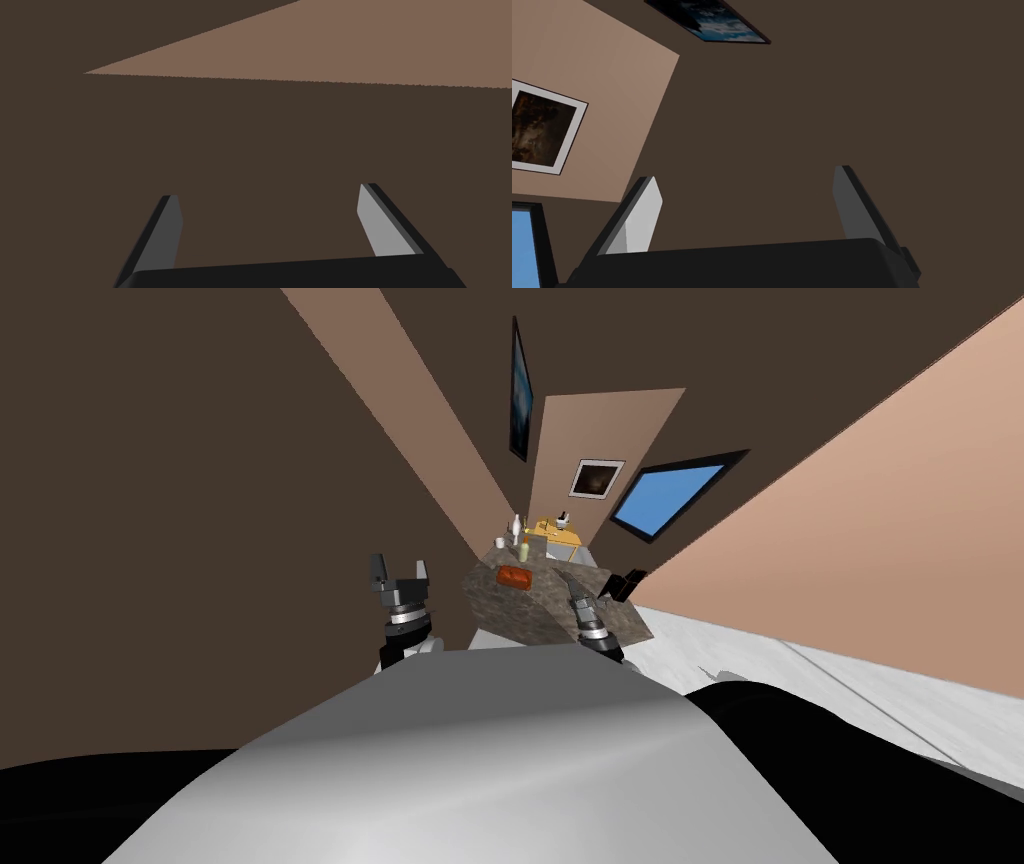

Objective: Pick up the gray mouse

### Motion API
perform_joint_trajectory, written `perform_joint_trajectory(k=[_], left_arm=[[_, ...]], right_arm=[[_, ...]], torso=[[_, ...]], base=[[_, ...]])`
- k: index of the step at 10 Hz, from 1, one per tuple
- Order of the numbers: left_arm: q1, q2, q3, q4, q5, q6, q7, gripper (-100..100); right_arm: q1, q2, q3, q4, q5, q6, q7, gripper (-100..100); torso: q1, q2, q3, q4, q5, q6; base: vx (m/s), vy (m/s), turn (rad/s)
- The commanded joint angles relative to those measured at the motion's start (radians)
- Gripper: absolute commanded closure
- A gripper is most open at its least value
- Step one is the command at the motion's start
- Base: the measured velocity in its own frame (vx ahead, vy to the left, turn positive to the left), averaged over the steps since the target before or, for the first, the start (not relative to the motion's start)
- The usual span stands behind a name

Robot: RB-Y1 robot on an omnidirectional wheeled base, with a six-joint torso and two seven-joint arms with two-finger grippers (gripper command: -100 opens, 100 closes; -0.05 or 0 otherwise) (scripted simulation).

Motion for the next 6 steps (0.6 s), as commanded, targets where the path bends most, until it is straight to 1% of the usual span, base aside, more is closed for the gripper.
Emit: perform_joint_trajectory(k=[1,2,3,4,5,6], left_arm=[[0.000,0.000,0.000,0.000,0.000,0.000,0.000,0],[0.000,0.000,0.000,0.000,0.000,0.000,0.000,0],[0.000,0.000,0.000,0.000,0.000,0.000,0.000,0],[0.000,0.000,0.000,0.000,0.000,0.000,0.000,0],[0.000,0.000,0.000,0.000,0.000,0.000,0.000,0],[0.000,0.000,0.000,0.000,0.000,0.000,0.000,0]], right_arm=[[0.050,-0.037,-0.001,0.034,0.028,-0.015,0.033,-100],[0.063,-0.037,-0.001,0.034,0.028,-0.015,0.033,-100],[0.092,-0.062,0.002,0.056,0.049,-0.021,0.056,-100],[0.109,-0.062,0.002,0.056,0.049,-0.021,0.056,-100],[0.144,-0.087,0.005,0.081,0.070,-0.026,0.080,-100],[0.157,-0.087,0.005,0.081,0.070,-0.026,0.080,-100]], torso=[[0.000,0.000,0.000,0.000,0.000,0.000],[-0.002,0.001,0.000,0.000,-0.001,0.000],[-0.001,0.000,0.000,0.000,0.000,0.001],[-0.001,0.000,0.000,0.000,0.000,0.000],[0.000,0.000,0.000,0.000,0.000,0.001],[-0.001,0.000,0.000,0.000,0.000,0.000]], base=[[-0.042,-0.083,0.314],[-0.032,-0.066,0.074],[-0.030,-0.055,0.179],[-0.023,-0.046,0.109],[-0.026,-0.055,0.216],[-0.018,-0.050,0.131]])
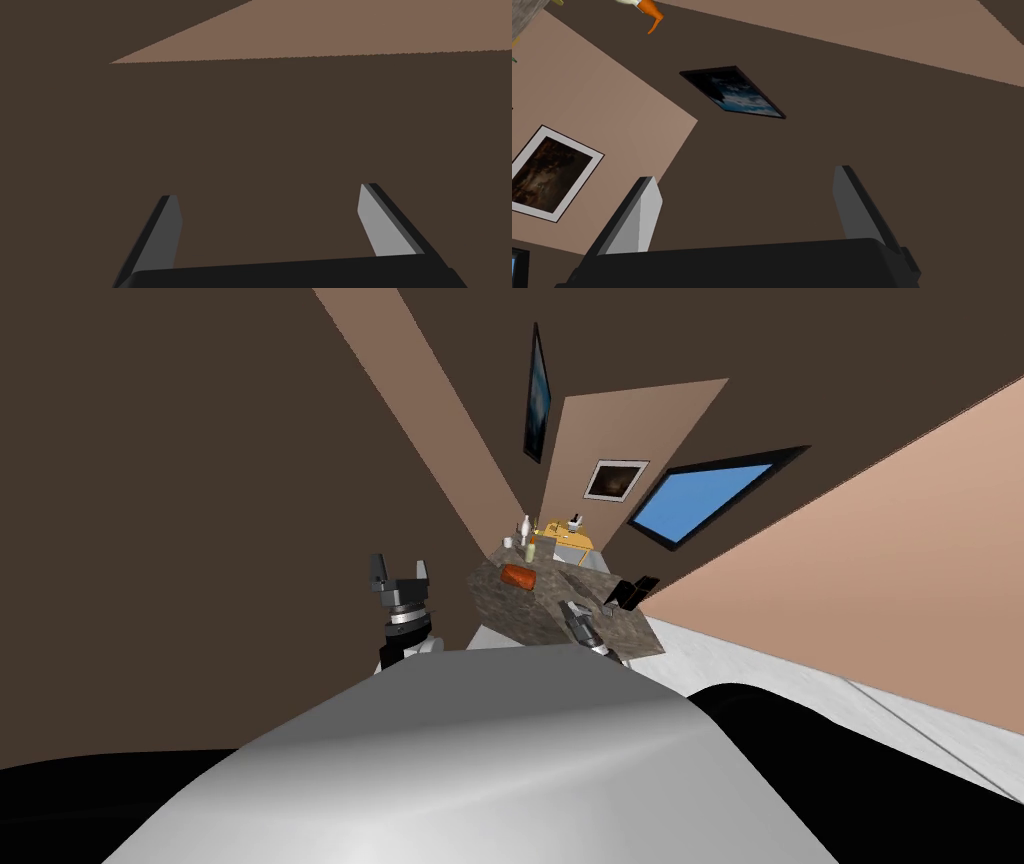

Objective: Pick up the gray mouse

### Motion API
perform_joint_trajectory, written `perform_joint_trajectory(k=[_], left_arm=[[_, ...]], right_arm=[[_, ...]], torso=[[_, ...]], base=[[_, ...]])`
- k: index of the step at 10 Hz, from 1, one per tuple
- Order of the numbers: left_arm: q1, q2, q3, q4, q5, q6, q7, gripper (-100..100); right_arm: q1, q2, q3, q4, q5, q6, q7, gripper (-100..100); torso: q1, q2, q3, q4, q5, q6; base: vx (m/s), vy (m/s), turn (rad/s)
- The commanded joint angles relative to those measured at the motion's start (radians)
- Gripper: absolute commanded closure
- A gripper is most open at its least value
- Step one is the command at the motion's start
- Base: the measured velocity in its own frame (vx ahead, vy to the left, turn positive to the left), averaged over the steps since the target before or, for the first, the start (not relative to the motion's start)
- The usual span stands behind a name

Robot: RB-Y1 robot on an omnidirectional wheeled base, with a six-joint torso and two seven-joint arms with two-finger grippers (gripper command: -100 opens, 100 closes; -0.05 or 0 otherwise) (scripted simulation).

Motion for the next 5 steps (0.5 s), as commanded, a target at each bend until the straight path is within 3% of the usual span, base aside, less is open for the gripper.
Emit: perform_joint_trajectory(k=[1,2,4,5], left_arm=[[0.000,0.000,0.000,0.000,0.000,0.000,0.000,0],[0.000,0.000,0.000,0.000,0.000,0.000,0.000,0],[0.000,0.000,0.000,0.000,0.000,0.000,0.000,0],[0.000,0.000,0.000,0.000,0.000,0.000,0.000,0]], right_arm=[[0.050,-0.030,0.002,0.026,0.022,-0.005,0.026,-100],[0.066,-0.030,0.002,0.026,0.022,-0.005,0.026,-100],[0.143,-0.084,0.006,0.079,0.059,-0.011,0.075,-100],[0.168,-0.084,0.006,0.089,0.059,-0.011,0.075,-100]], torso=[[0.000,0.000,0.000,0.000,0.000,0.000],[-0.001,0.000,0.000,0.000,0.000,-0.001],[0.000,0.000,0.000,0.000,0.000,-0.001],[-0.002,0.000,0.000,0.000,0.000,-0.001]], base=[[-0.021,-0.057,0.264],[-0.019,-0.052,0.117],[-0.019,-0.061,0.340],[-0.017,-0.063,0.127]])
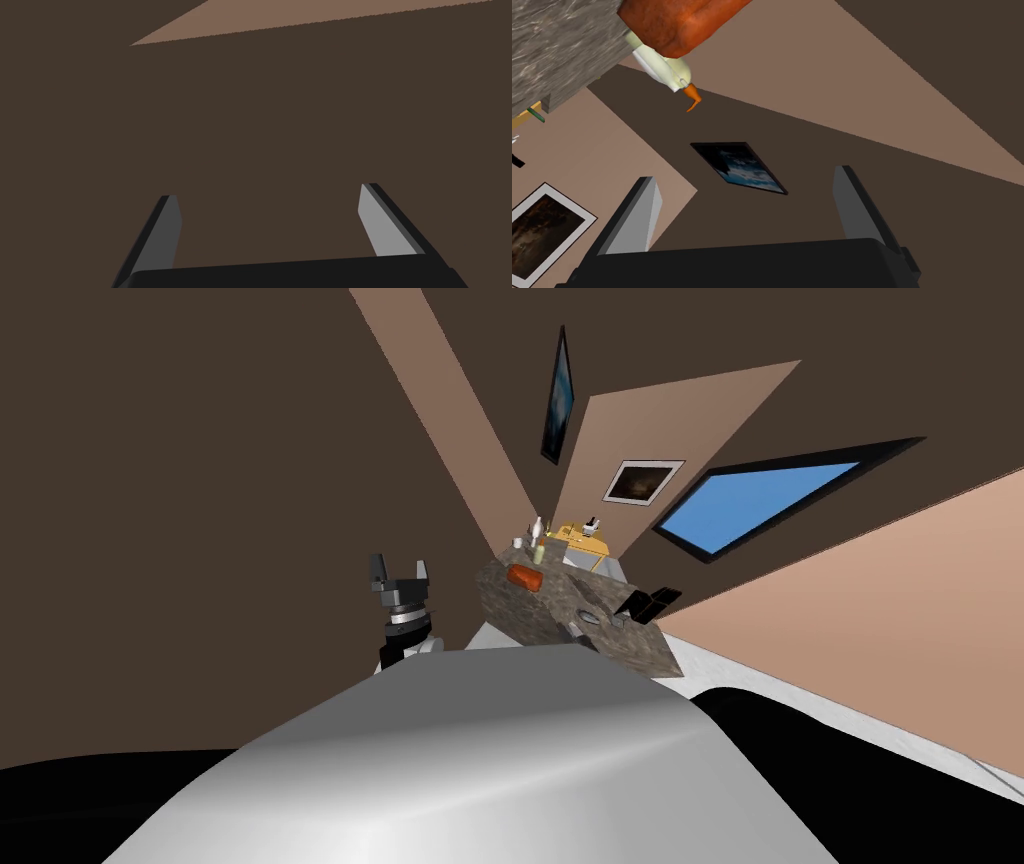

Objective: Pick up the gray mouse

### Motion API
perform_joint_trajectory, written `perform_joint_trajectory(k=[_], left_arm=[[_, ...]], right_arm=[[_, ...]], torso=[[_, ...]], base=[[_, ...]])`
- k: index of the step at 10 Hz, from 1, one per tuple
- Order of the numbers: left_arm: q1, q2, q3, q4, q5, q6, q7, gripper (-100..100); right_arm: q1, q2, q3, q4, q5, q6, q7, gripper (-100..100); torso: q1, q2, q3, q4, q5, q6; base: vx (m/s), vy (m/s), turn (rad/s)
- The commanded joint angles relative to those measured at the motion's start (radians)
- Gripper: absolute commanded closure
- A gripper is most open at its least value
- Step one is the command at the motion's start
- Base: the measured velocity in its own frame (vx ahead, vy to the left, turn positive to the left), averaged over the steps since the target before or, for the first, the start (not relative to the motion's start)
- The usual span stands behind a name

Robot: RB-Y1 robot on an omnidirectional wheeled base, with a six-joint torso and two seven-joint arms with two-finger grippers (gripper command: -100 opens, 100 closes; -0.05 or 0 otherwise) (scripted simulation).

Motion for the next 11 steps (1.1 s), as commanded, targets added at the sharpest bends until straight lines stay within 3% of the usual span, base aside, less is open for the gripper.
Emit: perform_joint_trajectory(k=[1,3,6,8,11], left_arm=[[0.000,0.000,0.000,0.000,0.000,0.000,0.000,0],[0.000,0.000,0.000,0.000,0.000,0.000,0.000,0],[0.000,0.000,0.000,0.000,0.000,0.000,0.000,0],[0.000,0.000,0.000,0.000,0.000,0.000,0.000,0],[0.000,0.000,0.000,0.000,0.000,0.000,0.000,0]], right_arm=[[0.050,-0.035,-0.002,0.038,0.017,-0.002,0.024,-100],[0.078,-0.035,-0.002,0.038,0.017,-0.002,0.024,-100],[0.161,-0.094,0.000,0.113,0.047,-0.002,0.072,-100],[0.185,-0.094,0.000,0.113,0.047,-0.002,0.072,-100],[0.278,-0.156,0.002,0.193,0.070,0.002,0.116,-100]], torso=[[0.000,0.000,0.000,0.000,0.000,0.000],[0.001,-0.001,-0.001,0.000,0.000,0.000],[0.002,-0.001,-0.001,0.000,0.000,0.000],[0.002,-0.002,-0.001,0.000,0.000,0.000],[0.002,-0.002,-0.001,0.000,0.000,0.000]], base=[[-0.011,-0.048,0.295],[-0.007,-0.035,0.054],[-0.006,-0.031,0.259],[-0.002,-0.031,0.077],[-0.001,-0.029,0.274]])
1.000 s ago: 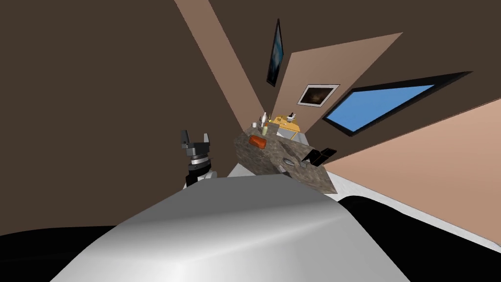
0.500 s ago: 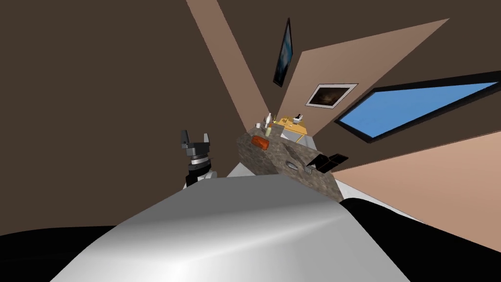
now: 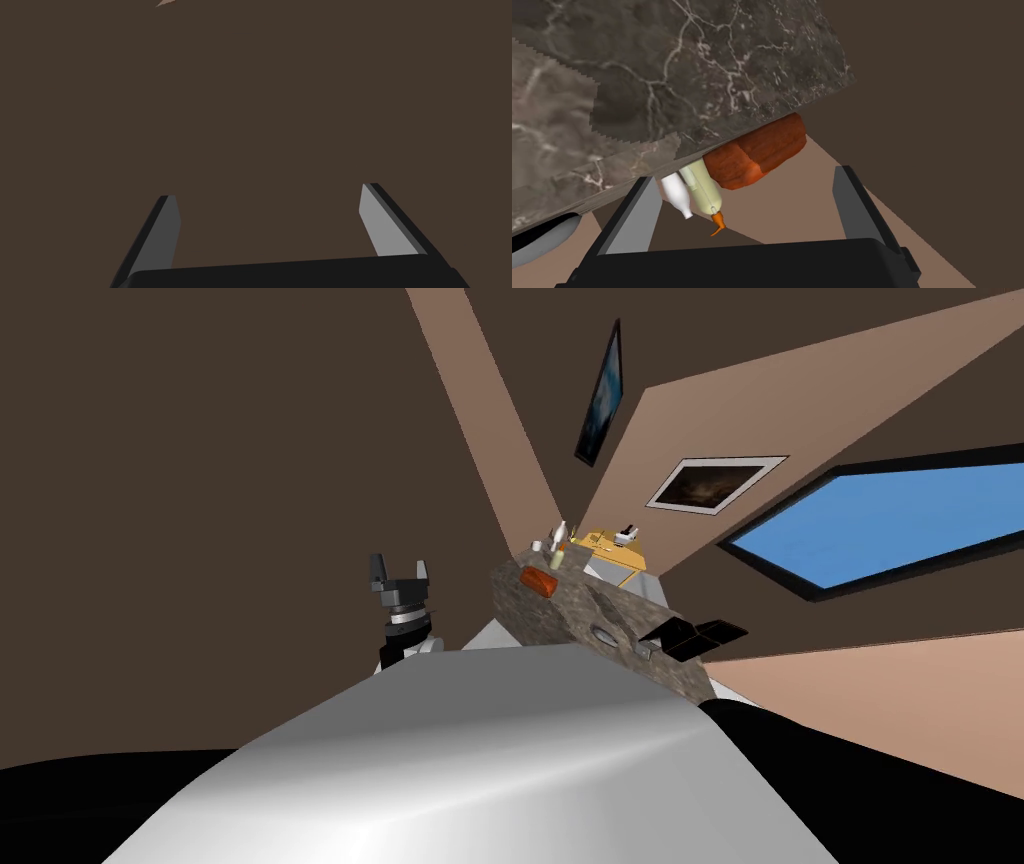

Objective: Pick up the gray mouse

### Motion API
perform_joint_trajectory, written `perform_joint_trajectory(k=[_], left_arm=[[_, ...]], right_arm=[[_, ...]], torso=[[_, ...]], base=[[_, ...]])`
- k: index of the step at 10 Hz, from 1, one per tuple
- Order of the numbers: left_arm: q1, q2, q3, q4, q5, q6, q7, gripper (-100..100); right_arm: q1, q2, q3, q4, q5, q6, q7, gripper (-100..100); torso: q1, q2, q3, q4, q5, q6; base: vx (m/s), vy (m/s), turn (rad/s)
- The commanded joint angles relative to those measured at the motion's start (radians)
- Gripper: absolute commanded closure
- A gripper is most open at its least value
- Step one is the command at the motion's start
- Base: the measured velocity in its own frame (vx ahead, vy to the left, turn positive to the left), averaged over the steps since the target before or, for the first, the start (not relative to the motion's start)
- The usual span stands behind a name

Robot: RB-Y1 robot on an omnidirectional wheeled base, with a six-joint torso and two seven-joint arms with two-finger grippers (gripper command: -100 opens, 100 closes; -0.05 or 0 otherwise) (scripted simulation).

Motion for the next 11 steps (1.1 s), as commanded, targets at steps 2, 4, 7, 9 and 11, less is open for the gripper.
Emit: perform_joint_trajectory(k=[2,4,7,9,11], left_arm=[[0.000,0.000,0.000,0.000,0.000,0.000,0.000,0],[0.000,0.000,0.000,0.000,0.000,0.000,0.000,0],[0.000,0.000,0.000,0.000,0.000,0.000,0.000,0],[0.000,0.000,0.000,0.000,0.000,0.000,0.000,0],[0.000,0.000,0.000,0.000,0.000,0.000,0.000,0]], right_arm=[[0.072,-0.051,0.005,0.041,0.017,0.025,0.029,-100],[0.118,-0.082,0.004,0.082,0.025,0.030,0.049,-100],[0.180,-0.113,0.004,0.124,0.031,0.035,0.068,-100],[0.225,-0.144,0.003,0.166,0.036,0.042,0.086,-100],[0.267,-0.175,0.001,0.206,0.039,0.048,0.103,-100]], torso=[[0.000,0.000,0.000,0.000,0.000,0.001],[0.000,-0.001,-0.001,0.000,0.000,0.001],[0.000,-0.002,-0.001,0.000,0.000,0.000],[0.001,-0.003,-0.002,-0.001,0.000,0.000],[0.001,-0.004,-0.002,-0.001,0.000,0.000]], base=[[0.002,-0.034,0.233],[0.010,-0.029,0.293],[0.018,-0.025,0.210],[0.027,-0.022,0.233],[0.033,-0.020,0.258]])
